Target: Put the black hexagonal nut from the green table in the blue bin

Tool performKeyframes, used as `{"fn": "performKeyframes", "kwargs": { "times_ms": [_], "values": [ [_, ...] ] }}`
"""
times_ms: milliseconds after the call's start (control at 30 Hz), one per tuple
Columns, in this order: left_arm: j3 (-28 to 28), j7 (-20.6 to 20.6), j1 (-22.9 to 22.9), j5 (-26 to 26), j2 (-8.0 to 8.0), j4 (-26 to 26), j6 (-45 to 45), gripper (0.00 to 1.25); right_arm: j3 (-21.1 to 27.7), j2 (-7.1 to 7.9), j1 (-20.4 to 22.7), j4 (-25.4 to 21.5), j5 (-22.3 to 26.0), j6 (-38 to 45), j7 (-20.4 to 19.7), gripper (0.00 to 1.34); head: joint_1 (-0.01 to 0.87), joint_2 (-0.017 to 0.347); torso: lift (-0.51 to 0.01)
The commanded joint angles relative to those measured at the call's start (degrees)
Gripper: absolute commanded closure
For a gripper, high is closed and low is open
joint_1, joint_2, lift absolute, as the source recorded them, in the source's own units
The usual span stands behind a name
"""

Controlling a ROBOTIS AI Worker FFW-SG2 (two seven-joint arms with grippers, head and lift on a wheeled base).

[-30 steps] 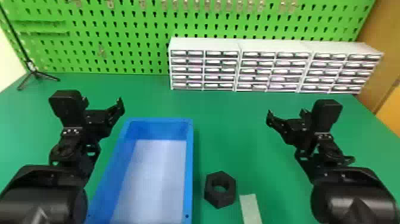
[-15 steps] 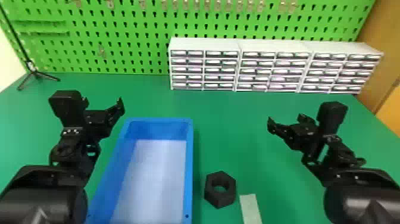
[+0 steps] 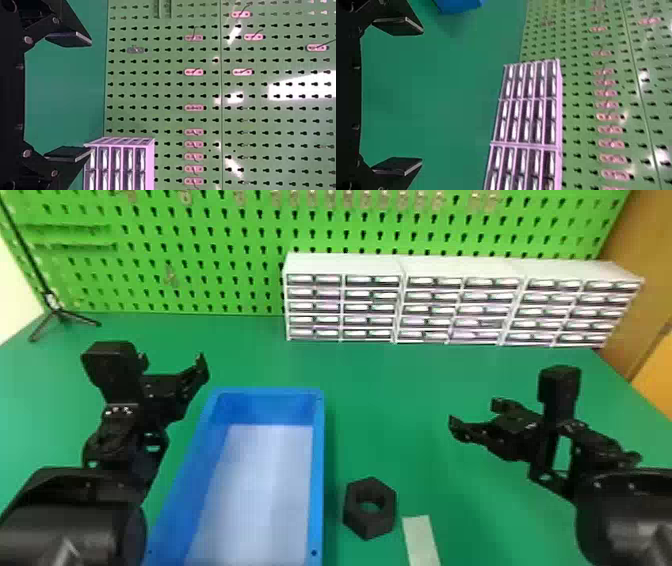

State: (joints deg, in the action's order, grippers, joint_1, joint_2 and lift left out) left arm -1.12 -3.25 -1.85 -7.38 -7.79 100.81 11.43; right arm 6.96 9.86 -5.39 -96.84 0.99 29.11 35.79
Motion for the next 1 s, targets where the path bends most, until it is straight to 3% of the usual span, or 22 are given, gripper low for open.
{"fn": "performKeyframes", "kwargs": {
  "times_ms": [0, 133, 267, 600, 800, 967],
  "values": [
    [-0.1, 0.0, 0.0, 0.0, 0.06, 0.0, -0.2, 0.3, -1.9, 3.06, -0.1, -1.5, -1.4, 3.2, 3.7, 0.14, 0.683, 0.028, -0.096],
    [-0.3, 0.0, 0.0, 0.0, -0.03, 0.0, -0.2, 0.3, -4.6, 6.66, -0.8, -1.7, -1.4, 4.4, 8.3, 0.14, 0.683, 0.028, -0.096],
    [-0.5, 0.0, 0.0, 0.0, -0.03, 0.0, -0.3, 0.3, -9.3, 11.5, -2.2, -1.7, -0.2, 6.0, 11.3, 0.14, 0.683, 0.028, -0.096],
    [-0.9, 0.4, -0.2, 0.5, -0.12, 0.0, -0.3, 0.3, -22.3, 22.22, -6.6, -2.0, 6.2, 7.0, 12.2, 0.14, 0.683, 0.028, -0.096],
    [-1.1, 0.6, -0.3, 0.9, -0.12, 0.0, -0.3, 0.3, -28.1, 26.7, -9.3, -2.5, 9.3, 7.3, 12.2, 0.14, 0.683, 0.028, -0.096],
    [-1.2, 0.7, -0.3, 1.0, -0.12, 0.0, -0.3, 0.3, -32.0, 29.16, -11.3, -3.2, 10.2, 7.5, 12.2, 0.14, 0.683, 0.028, -0.096]
  ]
}}
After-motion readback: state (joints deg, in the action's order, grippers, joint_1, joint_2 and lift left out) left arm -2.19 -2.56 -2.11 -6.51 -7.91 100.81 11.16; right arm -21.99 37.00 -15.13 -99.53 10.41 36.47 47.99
